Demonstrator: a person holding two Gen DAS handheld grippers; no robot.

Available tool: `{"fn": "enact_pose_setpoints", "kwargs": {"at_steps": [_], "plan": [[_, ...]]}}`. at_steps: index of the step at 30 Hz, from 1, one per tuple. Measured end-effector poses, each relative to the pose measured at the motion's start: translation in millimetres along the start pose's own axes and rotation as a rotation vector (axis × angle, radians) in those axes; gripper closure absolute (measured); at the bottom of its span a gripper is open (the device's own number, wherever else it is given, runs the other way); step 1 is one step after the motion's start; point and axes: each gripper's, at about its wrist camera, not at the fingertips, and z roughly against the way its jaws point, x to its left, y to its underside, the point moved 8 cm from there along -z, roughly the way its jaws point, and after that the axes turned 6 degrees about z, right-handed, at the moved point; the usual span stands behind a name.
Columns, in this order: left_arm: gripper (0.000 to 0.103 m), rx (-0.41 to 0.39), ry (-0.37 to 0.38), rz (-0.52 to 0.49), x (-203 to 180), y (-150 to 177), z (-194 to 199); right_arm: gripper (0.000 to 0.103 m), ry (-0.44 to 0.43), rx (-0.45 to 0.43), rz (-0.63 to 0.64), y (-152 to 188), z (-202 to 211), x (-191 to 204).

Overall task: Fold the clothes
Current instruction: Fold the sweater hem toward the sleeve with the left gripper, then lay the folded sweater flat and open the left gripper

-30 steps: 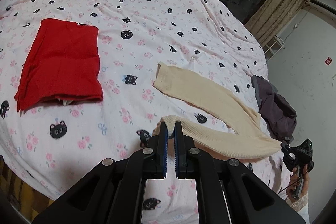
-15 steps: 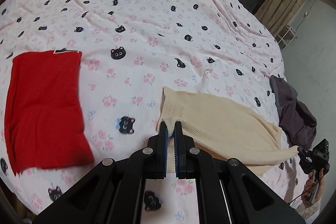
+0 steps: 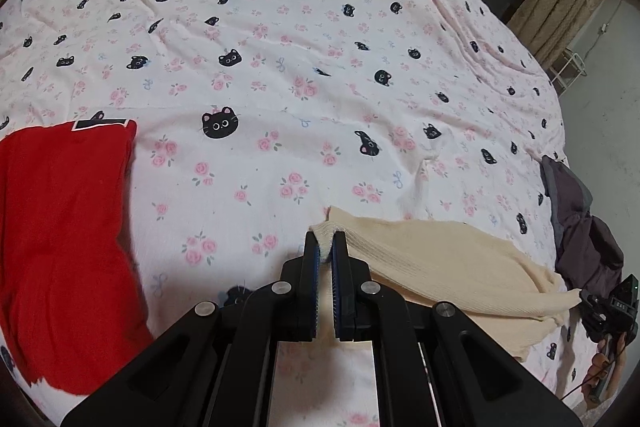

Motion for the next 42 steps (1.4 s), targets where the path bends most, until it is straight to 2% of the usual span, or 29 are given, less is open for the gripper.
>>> {"fn": "enact_pose_setpoints", "kwargs": {"at_steps": [10,16,21,29,32,36,39,42], "plan": [[0.099,0.067,-0.039,0.019,5,-5,-41,0.093,0.097,0.030,-0.003,-25,-29,-5],[0.099,0.070,-0.047,0.024,2,-11,-50,0.093,0.117,0.036,-0.021,-30,-37,-15],[0.098,0.110,-0.065,0.037,7,-8,-65,0.089,0.135,0.041,-0.041,-36,-44,-21],[0.095,0.077,-0.091,0.096,20,-10,-60,0.084,0.172,0.046,-0.018,-45,-48,-16],[0.095,0.023,-0.138,0.111,29,-20,-50,0.084,0.198,0.035,0.038,-50,-43,-7],[0.095,-0.014,-0.112,0.132,34,-29,-35,0.084,0.250,0.031,0.196,-55,-34,21],[0.095,-0.034,-0.105,0.083,25,-29,-22,0.084,0.296,0.048,0.350,-50,-31,48],[0.095,-0.020,-0.078,0.014,7,-16,-12,0.084,0.307,0.130,0.491,-31,-40,72]]}}
